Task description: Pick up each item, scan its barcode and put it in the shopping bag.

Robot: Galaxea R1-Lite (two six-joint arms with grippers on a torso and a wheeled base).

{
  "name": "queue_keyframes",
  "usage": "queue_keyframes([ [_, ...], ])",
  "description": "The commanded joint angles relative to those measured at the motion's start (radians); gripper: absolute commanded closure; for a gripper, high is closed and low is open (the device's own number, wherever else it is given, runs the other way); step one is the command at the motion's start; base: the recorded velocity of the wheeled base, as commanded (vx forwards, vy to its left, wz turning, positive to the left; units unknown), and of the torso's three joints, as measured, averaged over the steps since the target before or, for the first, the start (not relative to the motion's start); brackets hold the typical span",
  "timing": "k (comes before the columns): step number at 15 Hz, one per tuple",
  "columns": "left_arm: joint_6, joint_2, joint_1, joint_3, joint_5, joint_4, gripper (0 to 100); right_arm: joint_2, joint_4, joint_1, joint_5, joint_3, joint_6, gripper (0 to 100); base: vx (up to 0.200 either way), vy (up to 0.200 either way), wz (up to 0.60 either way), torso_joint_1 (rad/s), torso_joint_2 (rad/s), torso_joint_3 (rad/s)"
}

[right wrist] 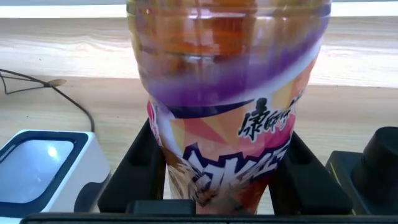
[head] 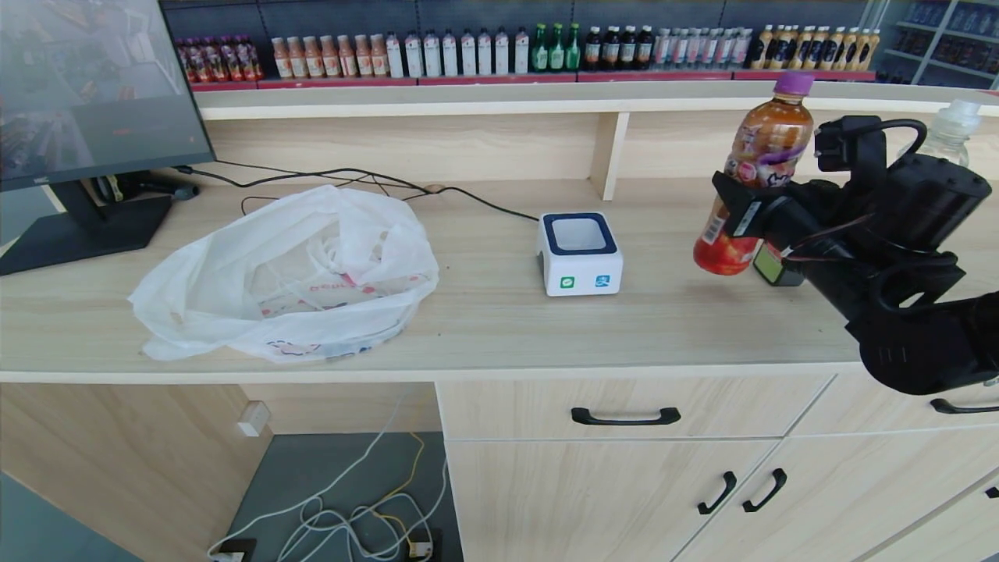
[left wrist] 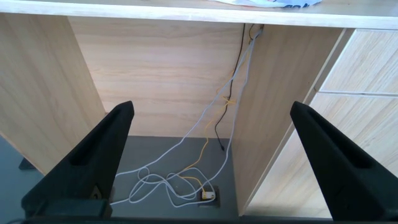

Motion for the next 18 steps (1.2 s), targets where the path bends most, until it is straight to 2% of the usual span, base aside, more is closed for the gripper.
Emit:
queue_keyframes([
  [1,0.0,0.0,0.0,0.0,0.0,0.001,0,-0.112,0.0,0.014,-0.001,0.096,-0.001,100,0.0,0.0,0.0,0.0,0.0,0.0],
  [5,0.0,0.0,0.0,0.0,0.0,0.001,0,-0.218,0.0,0.029,0.0,0.214,0.006,100,0.0,0.0,0.0,0.0,0.0,0.0],
  [10,0.0,0.0,0.0,0.0,0.0,-0.001,0,-0.371,-0.002,0.115,-0.012,0.399,0.029,100,0.0,0.0,0.0,0.0,0.0,0.0],
  [14,0.0,0.0,0.0,0.0,0.0,-0.001,0,-0.477,-0.002,0.201,-0.076,0.51,0.033,100,0.0,0.0,0.0,0.0,0.0,0.0],
  [18,-0.002,0.0,0.0,0.0,0.0,0.001,0,-0.577,0.0,0.216,-0.072,0.607,0.07,100,0.0,0.0,0.0,0.0,0.0,0.0],
])
